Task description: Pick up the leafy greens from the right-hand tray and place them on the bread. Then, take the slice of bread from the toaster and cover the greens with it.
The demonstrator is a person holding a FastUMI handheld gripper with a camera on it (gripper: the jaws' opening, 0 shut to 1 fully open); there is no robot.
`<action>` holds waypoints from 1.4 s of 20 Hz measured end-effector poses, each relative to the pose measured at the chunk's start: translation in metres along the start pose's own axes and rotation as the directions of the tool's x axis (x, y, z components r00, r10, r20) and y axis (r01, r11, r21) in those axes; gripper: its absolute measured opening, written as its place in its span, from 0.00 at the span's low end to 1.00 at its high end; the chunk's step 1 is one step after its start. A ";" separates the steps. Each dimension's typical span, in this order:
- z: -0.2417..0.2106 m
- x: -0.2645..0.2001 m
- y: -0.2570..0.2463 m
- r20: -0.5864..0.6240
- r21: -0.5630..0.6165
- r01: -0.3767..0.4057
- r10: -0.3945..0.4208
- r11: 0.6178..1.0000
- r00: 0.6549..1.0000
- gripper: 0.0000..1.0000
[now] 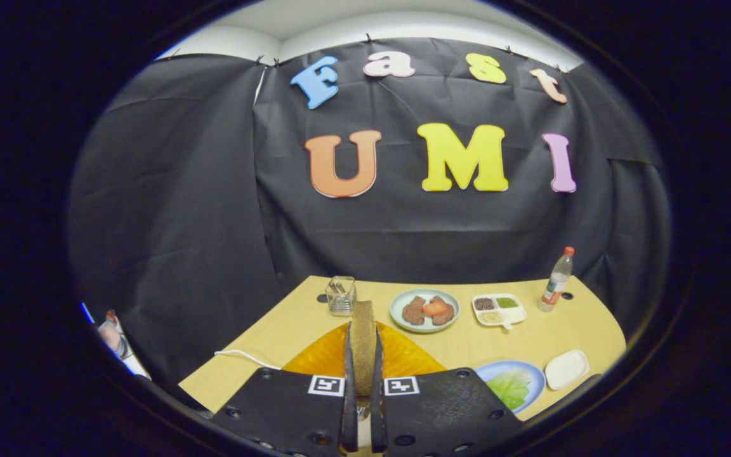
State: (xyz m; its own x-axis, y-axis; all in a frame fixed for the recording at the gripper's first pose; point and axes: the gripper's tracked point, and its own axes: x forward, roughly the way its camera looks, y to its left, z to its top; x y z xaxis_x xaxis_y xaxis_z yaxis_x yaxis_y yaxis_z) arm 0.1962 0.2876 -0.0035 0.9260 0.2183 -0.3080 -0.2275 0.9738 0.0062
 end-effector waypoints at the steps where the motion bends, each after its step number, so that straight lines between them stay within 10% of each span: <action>1: 0.008 -0.007 -0.002 0.015 0.002 -0.003 0.003 1.000 1.000 0.08; 28: -0.148 0.023 -0.217 -0.145 0.202 0.125 -0.097 0.971 0.985 0.08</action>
State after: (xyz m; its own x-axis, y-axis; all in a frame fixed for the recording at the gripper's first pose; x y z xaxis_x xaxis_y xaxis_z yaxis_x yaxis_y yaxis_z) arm 0.2225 0.0718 -0.1524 0.8901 0.1113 -0.4419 -0.0440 0.9862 0.1597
